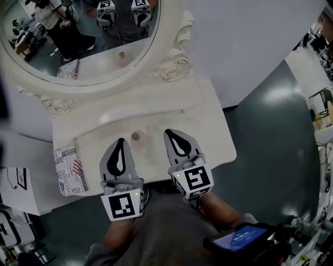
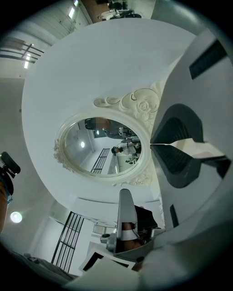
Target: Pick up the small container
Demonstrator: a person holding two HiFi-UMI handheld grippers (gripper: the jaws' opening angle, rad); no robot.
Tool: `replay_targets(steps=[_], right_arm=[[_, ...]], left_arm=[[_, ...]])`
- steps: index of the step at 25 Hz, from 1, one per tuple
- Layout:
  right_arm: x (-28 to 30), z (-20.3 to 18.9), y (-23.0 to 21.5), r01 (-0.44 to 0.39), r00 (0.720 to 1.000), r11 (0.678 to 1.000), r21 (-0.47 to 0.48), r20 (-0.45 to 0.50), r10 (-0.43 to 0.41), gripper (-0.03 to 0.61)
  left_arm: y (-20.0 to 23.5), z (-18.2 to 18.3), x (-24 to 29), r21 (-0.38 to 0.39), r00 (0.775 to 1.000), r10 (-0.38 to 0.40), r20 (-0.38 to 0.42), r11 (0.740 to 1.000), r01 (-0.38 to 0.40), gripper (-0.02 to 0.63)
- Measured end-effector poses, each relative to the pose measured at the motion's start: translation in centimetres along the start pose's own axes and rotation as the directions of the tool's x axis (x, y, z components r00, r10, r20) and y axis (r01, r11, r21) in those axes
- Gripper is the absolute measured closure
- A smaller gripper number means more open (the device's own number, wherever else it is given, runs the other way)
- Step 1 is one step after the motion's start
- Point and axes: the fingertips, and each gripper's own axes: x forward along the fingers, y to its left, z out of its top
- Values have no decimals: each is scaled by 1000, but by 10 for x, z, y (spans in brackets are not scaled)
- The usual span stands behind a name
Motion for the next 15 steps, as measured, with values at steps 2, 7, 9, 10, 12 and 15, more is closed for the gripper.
replay_targets(steps=[2, 7, 9, 10, 12, 15], right_arm=[[7, 0, -2, -7, 1000, 1000, -4, -5, 7, 565], [23, -8, -10, -1, 999, 1000, -10, -38, 1, 565], [30, -12, -14, 9, 999, 1000, -8, -52, -10, 565], [34, -15, -15, 11, 998, 1000, -10, -58, -11, 565], [40, -21, -19, 11, 997, 1000, -10, -76, -12, 565], [43, -36, -24, 22, 992, 1000, 6, -124, -21, 565]], left_arm=[[4, -3, 8, -6, 1000, 6, -9, 1000, -6, 597], [16, -16, 25, -26, 999, 19, -25, 999, -20, 595], [18, -25, 32, -40, 999, 9, -46, 999, -11, 595], [19, -30, 36, -44, 999, 4, -54, 999, -6, 595], [20, -40, 44, -51, 998, -8, -66, 999, 4, 595], [16, -56, 50, -76, 995, -22, -96, 997, 15, 595]])
